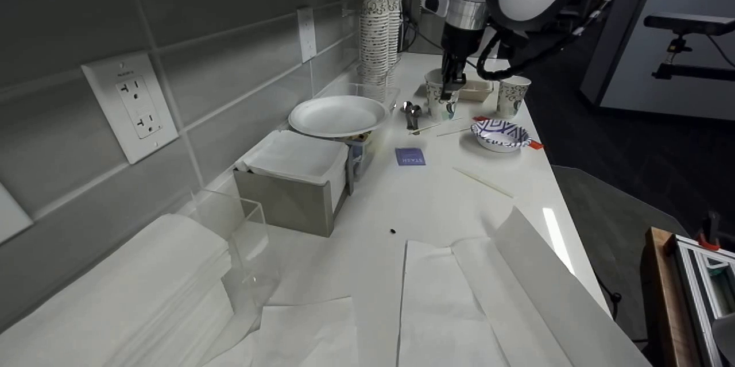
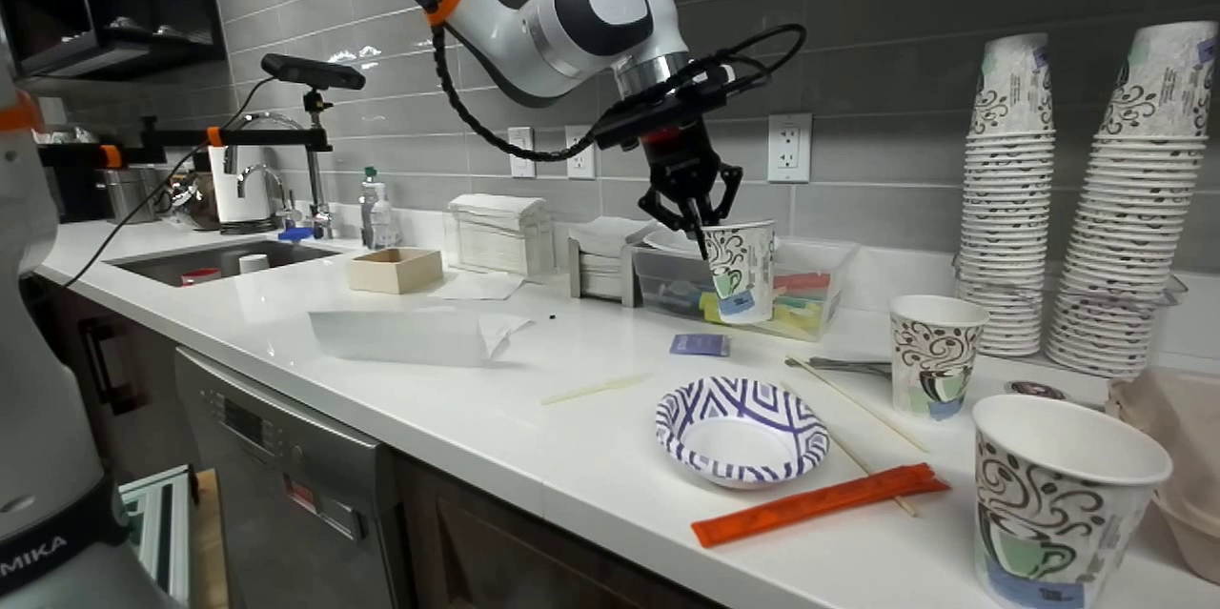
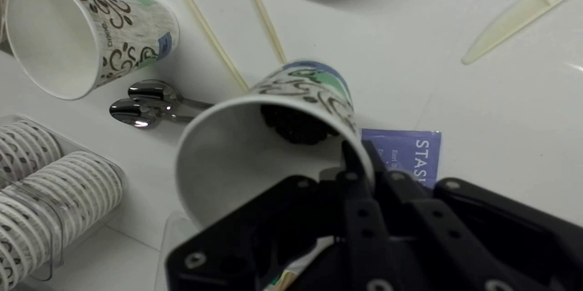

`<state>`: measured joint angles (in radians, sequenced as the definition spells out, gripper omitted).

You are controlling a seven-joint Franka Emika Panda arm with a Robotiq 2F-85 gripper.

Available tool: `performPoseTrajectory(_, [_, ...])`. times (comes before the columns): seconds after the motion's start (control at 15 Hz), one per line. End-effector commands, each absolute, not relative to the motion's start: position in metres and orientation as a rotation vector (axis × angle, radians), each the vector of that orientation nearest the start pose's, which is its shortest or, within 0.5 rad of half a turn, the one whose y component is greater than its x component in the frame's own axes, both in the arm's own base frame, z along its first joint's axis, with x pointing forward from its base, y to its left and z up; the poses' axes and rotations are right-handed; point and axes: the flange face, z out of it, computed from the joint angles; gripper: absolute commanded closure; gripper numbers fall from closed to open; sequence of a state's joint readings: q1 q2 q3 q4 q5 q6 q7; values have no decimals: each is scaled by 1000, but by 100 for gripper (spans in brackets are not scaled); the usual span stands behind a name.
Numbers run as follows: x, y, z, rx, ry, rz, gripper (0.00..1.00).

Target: Move the left cup to the right

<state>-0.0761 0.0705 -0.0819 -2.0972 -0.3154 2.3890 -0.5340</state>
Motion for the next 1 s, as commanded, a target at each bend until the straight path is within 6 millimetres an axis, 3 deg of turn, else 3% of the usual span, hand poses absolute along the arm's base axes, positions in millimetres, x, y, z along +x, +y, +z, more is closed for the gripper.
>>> performPoseTrajectory(0.0, [577, -93, 402, -3288, -961, -220, 99])
performPoseTrajectory(0.33, [601, -105, 394, -3294, -945, -267, 99])
performPoseTrajectory(0.53, [623, -119, 400, -3285, -985, -259, 99])
performPoseTrajectory(0.93, [653, -166, 423, -3178, -1214, -203, 99])
